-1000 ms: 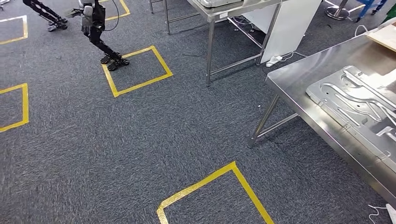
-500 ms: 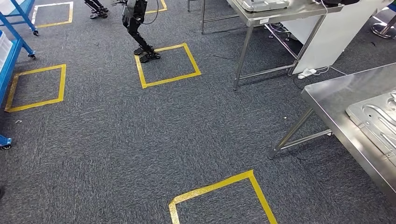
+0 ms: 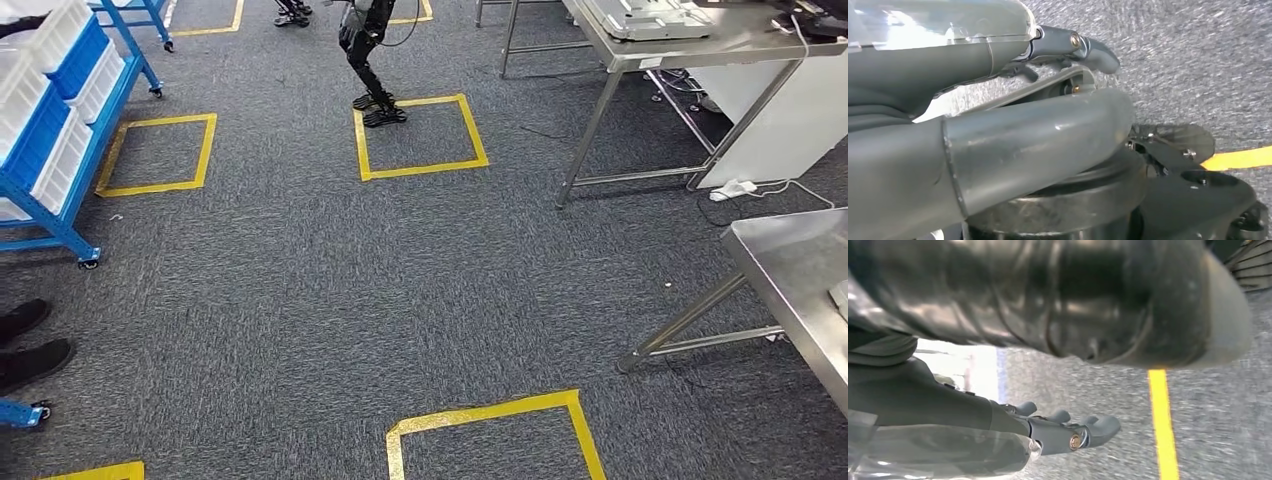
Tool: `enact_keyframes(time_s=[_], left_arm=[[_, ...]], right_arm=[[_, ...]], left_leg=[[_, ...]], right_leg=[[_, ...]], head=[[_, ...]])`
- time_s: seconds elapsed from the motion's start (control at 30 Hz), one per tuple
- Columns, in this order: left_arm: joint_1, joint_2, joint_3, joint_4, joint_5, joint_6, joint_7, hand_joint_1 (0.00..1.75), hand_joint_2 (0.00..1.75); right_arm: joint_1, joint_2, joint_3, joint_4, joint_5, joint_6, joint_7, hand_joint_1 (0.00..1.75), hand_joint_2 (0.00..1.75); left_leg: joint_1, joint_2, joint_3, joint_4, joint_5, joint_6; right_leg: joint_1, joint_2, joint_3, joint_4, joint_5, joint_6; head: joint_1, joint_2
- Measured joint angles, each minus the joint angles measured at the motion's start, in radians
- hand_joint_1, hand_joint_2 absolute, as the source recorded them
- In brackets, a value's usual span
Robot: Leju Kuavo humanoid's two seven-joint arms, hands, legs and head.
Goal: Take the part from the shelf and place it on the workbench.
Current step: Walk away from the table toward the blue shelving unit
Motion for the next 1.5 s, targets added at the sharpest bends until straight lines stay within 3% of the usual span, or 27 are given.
enact_keyframes(time_s=[0.07, 0.13, 0.2, 0.23, 0.27, 0.33, 0.4, 0.5, 0.57, 0.63, 0.7, 0.73, 0.77, 0.83, 0.87, 0.93, 1.0, 1.07, 1.13, 1.2, 1.23, 1.5], left_arm=[[-0.001, 0.001, 0.002, 0.000, -0.001, 0.004, 0.001, 0.00, 0.00], [-0.002, 0.001, 0.005, 0.000, -0.004, 0.007, 0.002, 0.00, 0.00], [-0.002, 0.002, 0.006, 0.000, -0.007, 0.007, 0.005, 0.00, 0.00], [-0.001, 0.002, 0.006, 0.000, -0.008, 0.007, 0.007, 0.00, 0.00], [0.000, 0.002, 0.006, 0.000, -0.010, 0.007, 0.009, 0.00, 0.00], [-0.001, 0.002, 0.006, 0.000, -0.011, 0.006, 0.009, 0.00, 0.00], [-0.003, 0.002, 0.006, 0.000, -0.012, 0.005, 0.006, 0.00, 0.00], [0.000, 0.003, 0.006, 0.000, -0.015, 0.005, 0.001, 0.00, 0.00], [0.000, 0.003, 0.007, 0.000, -0.018, 0.007, 0.000, 0.00, 0.00], [-0.001, 0.002, 0.007, 0.000, -0.021, 0.012, 0.001, 0.00, 0.00], [-0.001, 0.002, 0.007, 0.000, -0.023, 0.017, 0.001, 0.00, 0.00], [-0.001, 0.002, 0.007, 0.000, -0.024, 0.019, 0.001, 0.00, 0.00], [-0.001, 0.002, 0.007, 0.000, -0.025, 0.021, 0.001, 0.00, 0.00], [-0.001, 0.002, 0.007, 0.000, -0.028, 0.023, 0.000, 0.00, 0.00], [-0.002, 0.002, 0.007, 0.000, -0.030, 0.024, 0.000, 0.00, 0.00], [-0.003, 0.001, 0.007, 0.000, -0.033, 0.025, -0.002, 0.00, 0.00], [-0.001, 0.001, 0.007, 0.000, -0.038, 0.026, -0.003, 0.00, 0.00], [-0.001, 0.000, 0.007, 0.000, -0.042, 0.030, -0.005, 0.00, 0.00], [-0.003, 0.000, 0.006, 0.000, -0.044, 0.034, -0.006, 0.00, 0.00], [-0.004, 0.000, 0.006, 0.000, -0.045, 0.036, -0.006, 0.00, 0.00], [-0.005, 0.000, 0.006, 0.000, -0.046, 0.036, -0.006, 0.00, 0.00], [-0.004, 0.000, 0.006, 0.000, -0.046, 0.036, -0.006, 0.00, 0.00]], right_arm=[[0.002, 0.001, 0.002, 0.000, 0.001, 0.006, 0.008, 0.00, 0.00], [0.006, 0.001, 0.003, 0.001, 0.001, 0.013, 0.012, 0.00, 0.00], [0.006, 0.001, 0.003, 0.001, 0.000, 0.019, 0.014, 0.00, 0.00], [0.005, 0.001, 0.003, 0.001, 0.000, 0.021, 0.014, 0.00, 0.00], [0.004, 0.001, 0.003, 0.001, 0.000, 0.023, 0.012, 0.00, 0.00], [0.003, 0.001, 0.005, 0.002, 0.000, 0.025, 0.010, 0.00, 0.00], [0.001, 0.002, 0.005, 0.002, 0.000, 0.027, 0.012, 0.00, 0.00], [-0.007, 0.002, 0.006, 0.003, 0.002, 0.034, 0.019, 0.00, 0.00], [-0.010, 0.003, 0.007, 0.003, 0.002, 0.038, 0.020, 0.00, 0.00], [-0.007, 0.003, 0.007, 0.004, 0.002, 0.039, 0.019, 0.00, 0.00], [-0.006, 0.004, 0.007, 0.005, 0.002, 0.039, 0.018, 0.00, 0.00], [-0.006, 0.005, 0.007, 0.006, 0.002, 0.039, 0.018, 0.00, 0.00], [-0.005, 0.006, 0.007, 0.006, 0.002, 0.038, 0.017, 0.00, 0.00], [-0.004, 0.006, 0.007, 0.006, 0.002, 0.038, 0.015, 0.00, 0.00], [-0.003, 0.006, 0.007, 0.006, 0.002, 0.037, 0.015, 0.00, 0.00], [-0.004, 0.007, 0.007, 0.006, 0.002, 0.037, 0.014, 0.00, 0.00], [-0.007, 0.009, 0.007, 0.006, 0.002, 0.037, 0.013, 0.00, 0.00], [-0.008, 0.012, 0.006, 0.007, 0.001, 0.038, 0.016, 0.00, 0.00], [-0.005, 0.013, 0.006, 0.007, -0.001, 0.041, 0.021, 0.00, 0.00], [-0.003, 0.013, 0.006, 0.008, -0.002, 0.043, 0.023, 0.00, 0.00], [-0.002, 0.013, 0.006, 0.008, -0.002, 0.044, 0.023, 0.00, 0.00], [-0.002, 0.013, 0.006, 0.008, -0.003, 0.044, 0.023, 0.00, 0.00]], left_leg=[[-0.003, 0.042, -0.025, 0.053, -0.035, -0.009], [0.001, 0.094, -0.084, 0.176, -0.099, -0.017], [0.010, 0.109, -0.131, 0.271, -0.129, -0.026], [0.015, 0.114, -0.130, 0.270, -0.117, -0.030], [0.019, 0.121, -0.106, 0.226, -0.088, -0.034], [0.022, 0.155, -0.029, 0.084, -0.030, -0.037], [0.018, 0.176, 0.013, 0.005, -0.011, -0.029], [0.013, 0.153, 0.012, -0.005, -0.009, -0.010], [0.015, 0.136, 0.017, -0.014, -0.002, 0.006], [0.015, 0.119, 0.017, -0.017, 0.003, 0.015], [0.010, 0.097, 0.016, -0.016, 0.003, 0.017], [0.008, 0.083, 0.017, -0.016, 0.003, 0.017], [0.007, 0.069, 0.019, -0.015, 0.003, 0.017], [0.007, 0.042, 0.020, -0.012, 0.001, 0.015], [0.007, 0.031, 0.018, -0.009, 0.000, 0.012], [0.009, 0.010, 0.011, -0.007, 0.001, 0.001], [0.012, -0.005, 0.005, -0.007, 0.003, -0.013], [0.010, 0.032, -0.011, 0.024, -0.019, -0.021], [0.009, 0.089, -0.062, 0.130, -0.079, -0.025], [0.012, 0.107, -0.119, 0.246, -0.133, -0.030], [0.013, 0.108, -0.134, 0.278, -0.146, -0.032], [0.013, 0.109, -0.140, 0.291, -0.149, -0.032]], right_leg=[[-0.005, -0.029, 0.011, -0.017, 0.006, -0.010], [-0.004, -0.058, 0.015, -0.022, 0.006, -0.016], [-0.003, -0.087, 0.014, -0.020, 0.003, -0.016], [-0.004, -0.100, 0.015, -0.018, 0.001, -0.014], [-0.005, -0.112, 0.016, -0.016, -0.002, -0.011], [-0.006, -0.134, 0.020, -0.009, -0.012, 0.000], [-0.004, -0.150, 0.024, -0.003, -0.020, 0.013], [-0.007, -0.162, 0.032, -0.002, -0.025, 0.031], [-0.013, -0.124, 0.018, 0.040, -0.059, 0.039], [-0.015, -0.073, -0.040, 0.161, -0.127, 0.041], [-0.015, -0.057, -0.101, 0.275, -0.164, 0.040], [-0.015, -0.055, -0.110, 0.283, -0.151, 0.039], [-0.015, -0.051, -0.101, 0.253, -0.119, 0.036], [-0.015, -0.013, -0.048, 0.119, -0.038, 0.028], [-0.015, 0.012, -0.026, 0.063, -0.015, 0.025], [-0.013, 0.038, -0.010, 0.017, -0.006, 0.020], [-0.012, 0.016, -0.007, 0.010, -0.003, 0.013], [-0.014, -0.011, 0.000, -0.001, 0.001, -0.001], [-0.011, -0.042, 0.003, -0.006, 0.002, -0.012], [-0.007, -0.067, 0.002, -0.006, 0.000, -0.016], [-0.006, -0.074, 0.002, -0.006, -0.001, -0.016], [-0.006, -0.078, 0.002, -0.006, -0.001, -0.016]], head=[[-0.001, 0.000], [-0.002, 0.000], [-0.002, 0.000], [-0.002, 0.000], [-0.002, 0.000], [-0.002, 0.000], [-0.001, 0.000], [-0.001, 0.000], [-0.001, 0.000], [0.000, 0.000], [0.000, 0.000], [0.000, 0.000], [0.000, 0.000], [0.000, 0.000], [0.000, 0.000], [0.000, 0.000], [-0.001, 0.000], [-0.001, 0.000], [-0.002, 0.000], [-0.002, 0.000], [-0.002, 0.000], [-0.002, 0.000]])
